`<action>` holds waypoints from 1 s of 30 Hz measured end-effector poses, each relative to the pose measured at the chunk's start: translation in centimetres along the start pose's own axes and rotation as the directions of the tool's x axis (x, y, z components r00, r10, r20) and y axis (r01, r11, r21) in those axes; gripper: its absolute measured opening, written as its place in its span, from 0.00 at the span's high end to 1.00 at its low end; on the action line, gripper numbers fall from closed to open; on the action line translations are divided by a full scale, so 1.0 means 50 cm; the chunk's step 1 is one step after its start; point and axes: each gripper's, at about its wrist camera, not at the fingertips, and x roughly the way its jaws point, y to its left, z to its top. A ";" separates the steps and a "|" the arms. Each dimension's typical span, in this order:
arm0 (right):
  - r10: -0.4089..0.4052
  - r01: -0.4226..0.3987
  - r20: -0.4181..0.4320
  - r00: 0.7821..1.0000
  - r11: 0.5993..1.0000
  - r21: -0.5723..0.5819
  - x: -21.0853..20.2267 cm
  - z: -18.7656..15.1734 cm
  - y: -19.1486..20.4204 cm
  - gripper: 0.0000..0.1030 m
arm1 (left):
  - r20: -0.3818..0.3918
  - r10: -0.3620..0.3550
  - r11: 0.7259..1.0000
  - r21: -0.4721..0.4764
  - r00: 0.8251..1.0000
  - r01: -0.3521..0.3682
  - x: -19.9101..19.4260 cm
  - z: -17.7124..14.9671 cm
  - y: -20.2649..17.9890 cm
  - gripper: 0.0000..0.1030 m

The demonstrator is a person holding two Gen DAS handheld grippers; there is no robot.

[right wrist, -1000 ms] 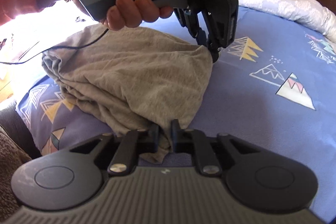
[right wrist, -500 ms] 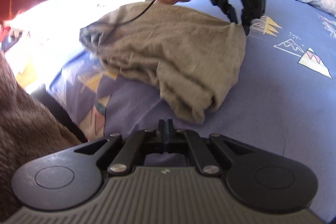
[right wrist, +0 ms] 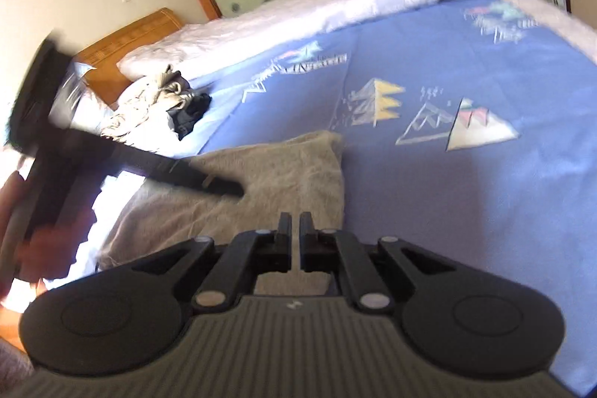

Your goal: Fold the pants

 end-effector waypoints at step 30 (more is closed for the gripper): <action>-0.139 0.141 -0.114 0.984 0.990 0.011 0.030 -0.072 0.181 0.65 | 0.241 0.126 0.990 0.038 0.962 -0.139 -0.174 -0.220 0.077 0.49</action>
